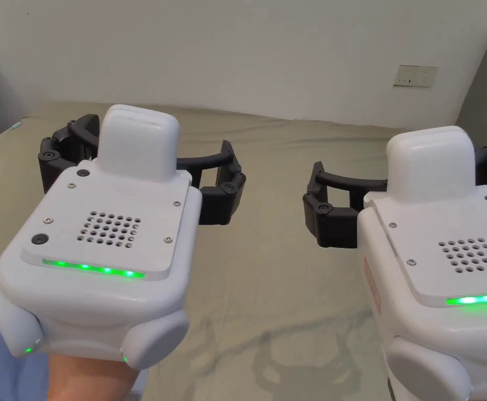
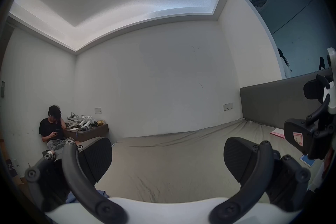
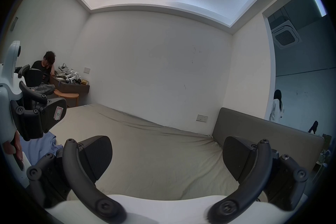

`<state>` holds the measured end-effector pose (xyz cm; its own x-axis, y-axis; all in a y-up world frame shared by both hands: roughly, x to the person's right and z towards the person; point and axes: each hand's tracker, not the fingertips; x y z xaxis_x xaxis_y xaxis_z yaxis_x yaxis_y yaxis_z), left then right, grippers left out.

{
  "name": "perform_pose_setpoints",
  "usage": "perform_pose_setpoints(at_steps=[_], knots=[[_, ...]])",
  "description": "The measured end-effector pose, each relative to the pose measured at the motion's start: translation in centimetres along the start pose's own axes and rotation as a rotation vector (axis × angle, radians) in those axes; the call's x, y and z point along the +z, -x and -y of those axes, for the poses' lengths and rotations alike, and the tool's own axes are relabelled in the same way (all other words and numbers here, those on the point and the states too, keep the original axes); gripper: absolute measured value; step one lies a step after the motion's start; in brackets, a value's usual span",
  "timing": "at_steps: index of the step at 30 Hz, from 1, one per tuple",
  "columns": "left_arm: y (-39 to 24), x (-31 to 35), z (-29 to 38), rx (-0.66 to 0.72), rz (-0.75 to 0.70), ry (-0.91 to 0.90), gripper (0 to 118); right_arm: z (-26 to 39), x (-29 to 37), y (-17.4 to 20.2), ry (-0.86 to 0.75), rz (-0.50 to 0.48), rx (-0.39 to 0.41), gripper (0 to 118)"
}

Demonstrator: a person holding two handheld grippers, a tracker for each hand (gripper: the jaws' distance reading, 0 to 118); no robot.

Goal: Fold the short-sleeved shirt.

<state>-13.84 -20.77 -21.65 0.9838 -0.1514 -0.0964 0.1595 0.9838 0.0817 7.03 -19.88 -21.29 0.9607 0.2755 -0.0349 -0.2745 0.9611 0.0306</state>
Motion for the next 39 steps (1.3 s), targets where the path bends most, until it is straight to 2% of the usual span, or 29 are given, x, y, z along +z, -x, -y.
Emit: perform_pose_setpoints(at_steps=[9, 10, 11, 13, 14, 15, 18, 19, 20, 21, 23, 24, 26, 28, 29, 30, 31, 32, 33, 35, 37, 39], knots=[[0.2, 0.0, -0.1, 0.008, -0.001, -0.002, 118, 0.1, -0.1, -0.2, 0.005, -0.003, 0.006, 118], [0.2, -0.1, -0.1, -0.002, 0.001, -0.002, 118, 0.1, -0.2, -0.2, 0.009, -0.013, 0.022, 118], [0.3, -0.2, 0.0, -0.02, 0.007, -0.002, 118, 0.2, -0.4, -0.3, 0.017, -0.057, 0.072, 118], [0.1, -0.8, 0.6, -0.227, 0.075, 0.005, 118, 0.6, -0.9, -0.2, 0.053, -0.113, 0.274, 118], [-0.2, -1.0, 1.2, -0.395, 0.047, -0.018, 118, 1.2, -1.1, 0.3, 0.042, -0.096, 0.417, 118], [-0.9, -1.1, 2.2, -0.602, -0.008, -0.064, 118, 2.0, -1.0, 0.9, 0.0, -0.046, 0.581, 118], [-2.6, -1.5, 6.7, -1.309, -0.237, -0.301, 118, 5.6, -1.4, 2.8, -0.209, 0.22, 1.107, 118], [-2.9, -1.7, 8.1, -1.492, -0.293, -0.383, 118, 6.7, -1.7, 2.9, -0.27, 0.275, 1.248, 118], [-2.7, -1.8, 8.6, -1.554, -0.287, -0.436, 118, 7.4, -1.8, 3.1, -0.307, 0.282, 1.306, 118], [-2.8, -1.5, 8.6, -1.512, -0.254, -0.441, 118, 7.5, -1.9, 3.2, -0.303, 0.248, 1.274, 118], [-3.3, -1.0, 6.8, -1.167, -0.169, -0.299, 118, 5.2, -1.7, 3.0, -0.185, 0.142, 1.033, 118], [-3.1, -1.0, 5.3, -0.905, -0.119, -0.191, 118, 4.1, -1.8, 2.7, -0.117, 0.088, 0.851, 118], [-1.6, -1.4, 2.1, -0.414, 0.004, 0.016, 118, 1.6, -1.8, 1.2, 0.06, -0.037, 0.432, 118], [2.3, -2.4, 0.4, 0.176, 0.205, 0.139, 118, 0.0, -2.5, -2.3, 0.191, -0.295, -0.108, 118], [3.7, -2.6, 0.2, 0.396, 0.25, 0.159, 118, 0.1, -3.0, -3.6, 0.237, -0.367, -0.306, 118], [4.3, -2.7, 0.7, 0.561, 0.234, 0.172, 118, 0.7, -3.3, -4.2, 0.258, -0.349, -0.429, 118], [4.3, -2.7, 0.9, 0.589, 0.171, 0.181, 118, 0.8, -3.0, -4.4, 0.225, -0.308, -0.461, 118], [4.0, -2.6, 0.8, 0.489, 0.059, 0.205, 118, 0.9, -2.5, -4.4, 0.167, -0.253, -0.434, 118], [3.3, -2.5, 1.0, 0.37, -0.021, 0.187, 118, 1.0, -2.0, -3.8, 0.109, -0.156, -0.325, 118], [1.8, -2.0, 1.7, 0.161, -0.037, 0.092, 118, 1.0, -1.4, -2.4, 0.056, -0.011, -0.13, 118], [1.3, -1.5, 2.0, 0.059, -0.059, 0.054, 118, 1.2, -1.0, -1.6, 0.018, 0.016, -0.029, 118], [1.2, -1.0, 1.8, 0.043, -0.033, 0.016, 118, 1.1, -0.9, -1.3, 0.006, -0.002, 0.003, 118]])
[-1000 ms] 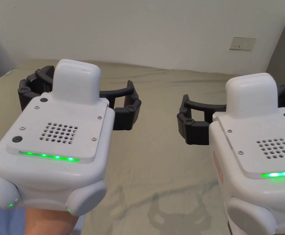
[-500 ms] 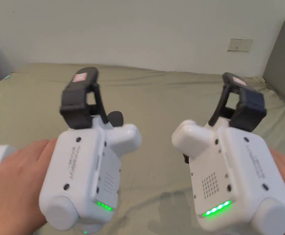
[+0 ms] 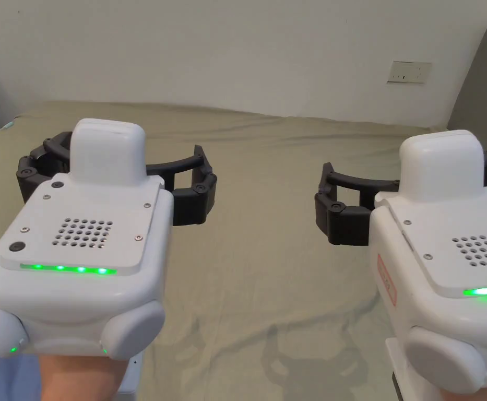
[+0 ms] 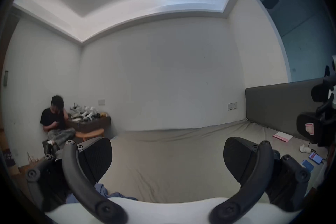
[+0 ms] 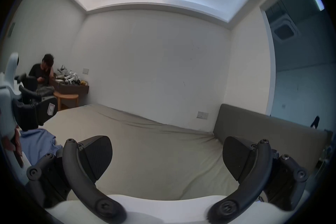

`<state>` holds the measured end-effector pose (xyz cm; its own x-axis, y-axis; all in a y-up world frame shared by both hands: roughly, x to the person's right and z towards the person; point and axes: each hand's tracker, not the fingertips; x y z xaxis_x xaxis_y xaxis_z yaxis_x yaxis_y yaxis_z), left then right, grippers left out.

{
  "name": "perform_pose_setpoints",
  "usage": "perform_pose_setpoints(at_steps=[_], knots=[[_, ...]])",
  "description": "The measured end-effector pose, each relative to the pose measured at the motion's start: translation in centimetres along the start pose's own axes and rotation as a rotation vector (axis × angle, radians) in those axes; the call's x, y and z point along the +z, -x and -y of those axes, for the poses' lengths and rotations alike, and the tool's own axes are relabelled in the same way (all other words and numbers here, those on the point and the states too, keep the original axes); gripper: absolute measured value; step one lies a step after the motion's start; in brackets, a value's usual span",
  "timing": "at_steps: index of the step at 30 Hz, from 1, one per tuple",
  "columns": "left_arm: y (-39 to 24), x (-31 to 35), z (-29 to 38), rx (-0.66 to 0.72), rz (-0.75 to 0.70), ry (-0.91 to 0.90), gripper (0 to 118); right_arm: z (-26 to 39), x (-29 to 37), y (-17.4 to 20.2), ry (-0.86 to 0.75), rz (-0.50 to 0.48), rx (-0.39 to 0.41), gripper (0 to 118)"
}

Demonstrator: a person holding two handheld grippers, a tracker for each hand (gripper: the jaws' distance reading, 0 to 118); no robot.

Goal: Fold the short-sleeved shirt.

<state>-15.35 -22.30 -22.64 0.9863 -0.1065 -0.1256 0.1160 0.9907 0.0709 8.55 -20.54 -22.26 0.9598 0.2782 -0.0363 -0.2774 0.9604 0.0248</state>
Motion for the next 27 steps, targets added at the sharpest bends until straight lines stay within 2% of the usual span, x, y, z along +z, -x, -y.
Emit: perform_pose_setpoints(at_steps=[8, 12, 17, 27], knots=[[-0.7, 0.6, -0.5, -0.035, 0.035, -0.053, 118, -0.5, 0.1, 0.3, -0.015, 0.005, -0.029, 118], [-1.2, 0.8, -0.6, -0.068, 0.027, -0.069, 118, -0.4, 0.1, -0.2, -0.016, -0.008, -0.081, 118], [-1.3, 0.4, -1.0, -0.035, 0.039, -0.017, 118, -0.3, 0.1, -1.2, -0.008, -0.038, -0.146, 118], [-1.8, 0.6, -1.4, -0.029, 0.074, -0.034, 118, -0.7, 0.5, -1.2, 0.006, -0.053, -0.079, 118]])
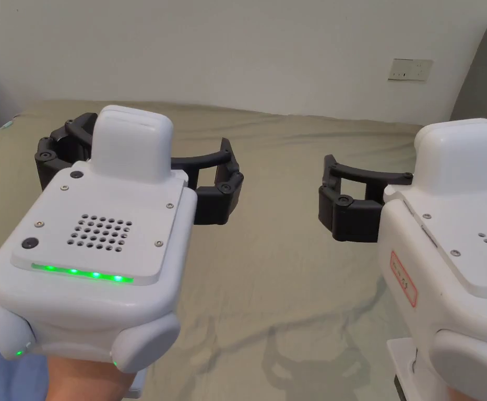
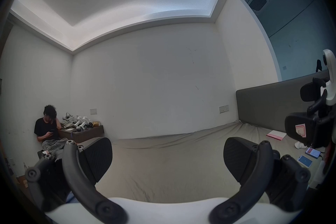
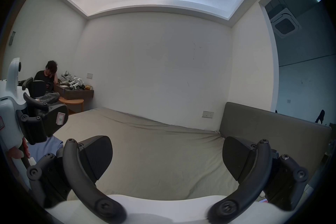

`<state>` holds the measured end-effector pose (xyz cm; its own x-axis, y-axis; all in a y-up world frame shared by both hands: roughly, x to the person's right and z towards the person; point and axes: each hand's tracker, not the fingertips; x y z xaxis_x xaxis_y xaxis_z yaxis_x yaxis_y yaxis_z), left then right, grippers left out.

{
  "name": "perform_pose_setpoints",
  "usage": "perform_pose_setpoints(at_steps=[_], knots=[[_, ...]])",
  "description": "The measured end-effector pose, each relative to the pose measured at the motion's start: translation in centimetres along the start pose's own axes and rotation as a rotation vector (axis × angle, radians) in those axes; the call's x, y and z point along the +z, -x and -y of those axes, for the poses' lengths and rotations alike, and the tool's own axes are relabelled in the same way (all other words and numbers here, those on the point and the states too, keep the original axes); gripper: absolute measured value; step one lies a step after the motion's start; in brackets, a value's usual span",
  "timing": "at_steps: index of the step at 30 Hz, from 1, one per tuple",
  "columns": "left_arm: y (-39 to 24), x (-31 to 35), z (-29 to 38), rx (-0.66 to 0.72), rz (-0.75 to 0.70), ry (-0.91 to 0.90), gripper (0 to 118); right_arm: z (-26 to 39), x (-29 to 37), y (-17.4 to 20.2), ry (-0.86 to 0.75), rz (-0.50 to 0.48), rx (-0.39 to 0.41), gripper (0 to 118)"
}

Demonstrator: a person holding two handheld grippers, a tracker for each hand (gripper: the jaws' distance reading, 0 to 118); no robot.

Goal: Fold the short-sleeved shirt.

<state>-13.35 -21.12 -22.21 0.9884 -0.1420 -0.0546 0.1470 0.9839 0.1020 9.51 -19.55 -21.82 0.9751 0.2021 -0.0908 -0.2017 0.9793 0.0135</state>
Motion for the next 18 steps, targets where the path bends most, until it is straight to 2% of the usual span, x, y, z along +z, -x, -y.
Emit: perform_pose_setpoints(at_steps=[3, 4, 5, 6, 7, 8, 9, 10, 12, 15, 18], knots=[[-0.3, -0.1, 0.0, -0.005, 0.015, 0.006, 113, 0.1, 0.0, 0.2, 0.005, -0.048, 0.009, 118], [-0.5, -0.1, 0.0, -0.008, 0.019, 0.008, 103, 0.2, 0.0, 0.4, 0.009, -0.056, 0.016, 112], [-0.6, -0.1, -0.1, -0.012, 0.022, 0.011, 88, 0.3, 0.1, 0.6, 0.004, -0.063, 0.027, 98], [-0.8, -0.2, -0.1, -0.023, 0.028, 0.022, 64, 0.4, 0.2, 0.7, -0.009, -0.065, 0.036, 67], [-1.0, -0.3, -0.1, -0.032, 0.037, 0.027, 22, 0.5, 0.2, 1.0, -0.019, -0.053, 0.048, 14], [-1.1, -0.4, -0.1, -0.039, 0.043, 0.033, 0, 0.6, 0.0, 1.1, -0.022, -0.025, 0.068, 1], [-1.2, -0.6, 0.0, -0.039, 0.039, 0.031, 0, 0.7, -0.2, 1.3, -0.047, -0.041, 0.072, 1], [-1.2, -0.4, 0.0, -0.039, 0.031, 0.024, 0, 0.7, -0.2, 0.9, -0.027, -0.029, 0.066, 1], [-1.1, -0.5, -0.1, -0.014, 0.072, 0.042, 0, 0.6, -0.6, 0.5, 0.012, -0.073, 0.044, 1], [-1.2, -0.9, 0.1, -0.024, 0.06, 0.051, 0, 1.4, -0.9, 0.7, 0.017, -0.036, 0.057, 1], [-0.8, -0.8, 0.6, -0.028, 0.044, 0.056, 0, 1.6, -1.2, 0.6, 0.029, -0.05, 0.031, 1]])
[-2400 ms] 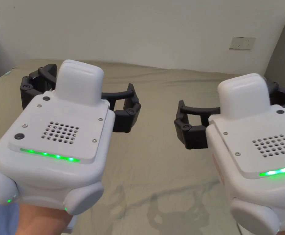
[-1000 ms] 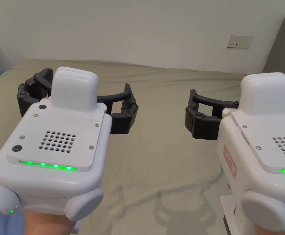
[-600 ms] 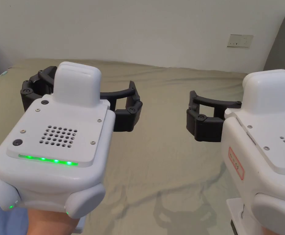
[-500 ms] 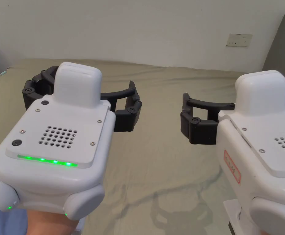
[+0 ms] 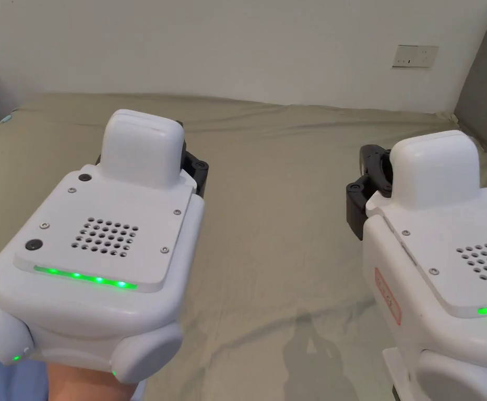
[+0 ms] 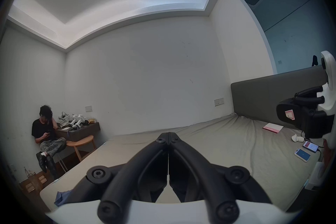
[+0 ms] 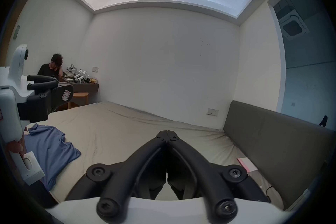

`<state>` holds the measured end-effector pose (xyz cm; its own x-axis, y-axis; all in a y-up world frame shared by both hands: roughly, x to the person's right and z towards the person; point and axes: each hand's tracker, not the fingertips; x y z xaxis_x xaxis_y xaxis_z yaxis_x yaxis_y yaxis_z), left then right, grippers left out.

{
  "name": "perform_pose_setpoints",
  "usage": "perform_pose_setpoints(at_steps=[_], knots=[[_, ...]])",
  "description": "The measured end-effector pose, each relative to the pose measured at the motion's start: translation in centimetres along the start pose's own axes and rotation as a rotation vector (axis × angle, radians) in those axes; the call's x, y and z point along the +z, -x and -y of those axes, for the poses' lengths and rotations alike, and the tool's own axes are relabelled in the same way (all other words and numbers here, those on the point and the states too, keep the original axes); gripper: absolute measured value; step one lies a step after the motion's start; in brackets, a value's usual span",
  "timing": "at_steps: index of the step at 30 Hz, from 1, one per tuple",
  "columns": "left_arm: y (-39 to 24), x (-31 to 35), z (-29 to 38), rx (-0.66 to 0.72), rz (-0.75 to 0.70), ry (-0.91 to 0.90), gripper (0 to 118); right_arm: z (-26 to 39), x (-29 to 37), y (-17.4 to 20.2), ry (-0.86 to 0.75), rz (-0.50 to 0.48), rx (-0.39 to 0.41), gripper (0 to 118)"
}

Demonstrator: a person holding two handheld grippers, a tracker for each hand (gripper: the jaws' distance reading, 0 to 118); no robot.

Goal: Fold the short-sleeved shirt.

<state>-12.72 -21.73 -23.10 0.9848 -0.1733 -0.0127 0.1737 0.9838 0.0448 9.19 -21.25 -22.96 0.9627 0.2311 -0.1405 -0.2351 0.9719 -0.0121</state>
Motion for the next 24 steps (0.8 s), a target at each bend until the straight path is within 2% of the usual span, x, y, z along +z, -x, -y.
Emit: perform_pose_setpoints(at_steps=[7, 10, 14, 16, 24], knots=[[3.8, 1.5, 1.0, -0.025, -0.103, 0.039, 0, -0.1, -1.6, 2.1, 0.0, -0.059, -0.024, 1], [6.7, 3.0, 1.2, -0.049, -0.2, 0.056, 0, -0.4, -2.7, 4.6, -0.006, -0.152, -0.063, 1], [11.0, 6.4, 1.9, -0.018, -0.304, 0.078, 0, -0.7, -3.3, 9.2, -0.031, -0.263, -0.065, 1], [13.4, 8.8, 2.7, -0.008, -0.398, 0.111, 0, -0.7, -3.3, 12.1, -0.027, -0.359, -0.081, 1], [18.6, 14.8, 4.4, -0.015, -0.625, 0.174, 0, -1.5, -2.2, 21.2, -0.038, -0.612, -0.052, 1]])
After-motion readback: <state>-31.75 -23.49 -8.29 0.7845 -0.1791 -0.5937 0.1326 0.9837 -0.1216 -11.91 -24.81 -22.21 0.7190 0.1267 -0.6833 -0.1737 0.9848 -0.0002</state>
